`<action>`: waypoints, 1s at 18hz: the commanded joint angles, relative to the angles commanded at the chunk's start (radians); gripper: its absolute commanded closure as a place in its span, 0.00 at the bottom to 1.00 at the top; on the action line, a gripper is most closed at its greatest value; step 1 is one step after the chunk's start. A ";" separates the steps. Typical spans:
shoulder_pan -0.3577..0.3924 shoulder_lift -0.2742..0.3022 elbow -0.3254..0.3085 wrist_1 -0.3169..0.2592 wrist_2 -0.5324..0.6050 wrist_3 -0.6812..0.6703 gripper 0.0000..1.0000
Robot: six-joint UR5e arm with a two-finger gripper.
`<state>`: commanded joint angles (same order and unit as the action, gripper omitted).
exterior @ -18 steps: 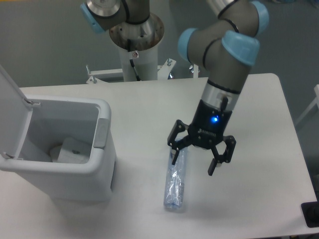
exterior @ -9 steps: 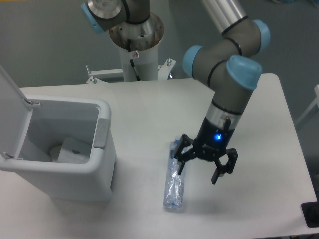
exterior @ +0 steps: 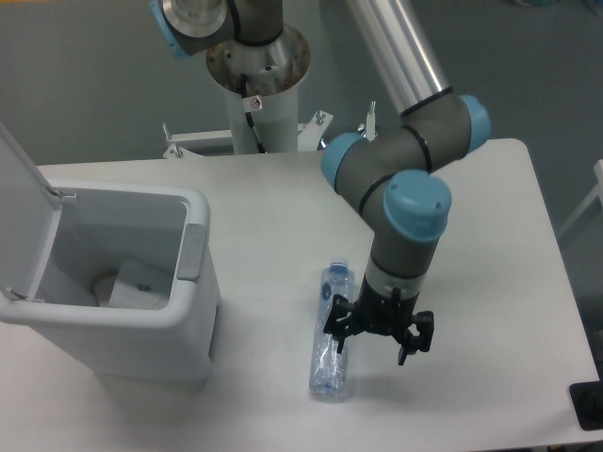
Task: Place the trash in the trash can
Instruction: 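Lower onto the bottle's cap end and close the gripper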
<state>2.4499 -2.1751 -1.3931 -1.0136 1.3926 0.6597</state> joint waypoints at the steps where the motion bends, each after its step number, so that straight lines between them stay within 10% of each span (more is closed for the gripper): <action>1: -0.015 -0.009 0.017 -0.023 0.011 -0.003 0.00; 18: -0.078 -0.071 0.036 -0.059 0.094 -0.060 0.00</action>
<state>2.3716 -2.2457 -1.3576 -1.0723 1.4864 0.5998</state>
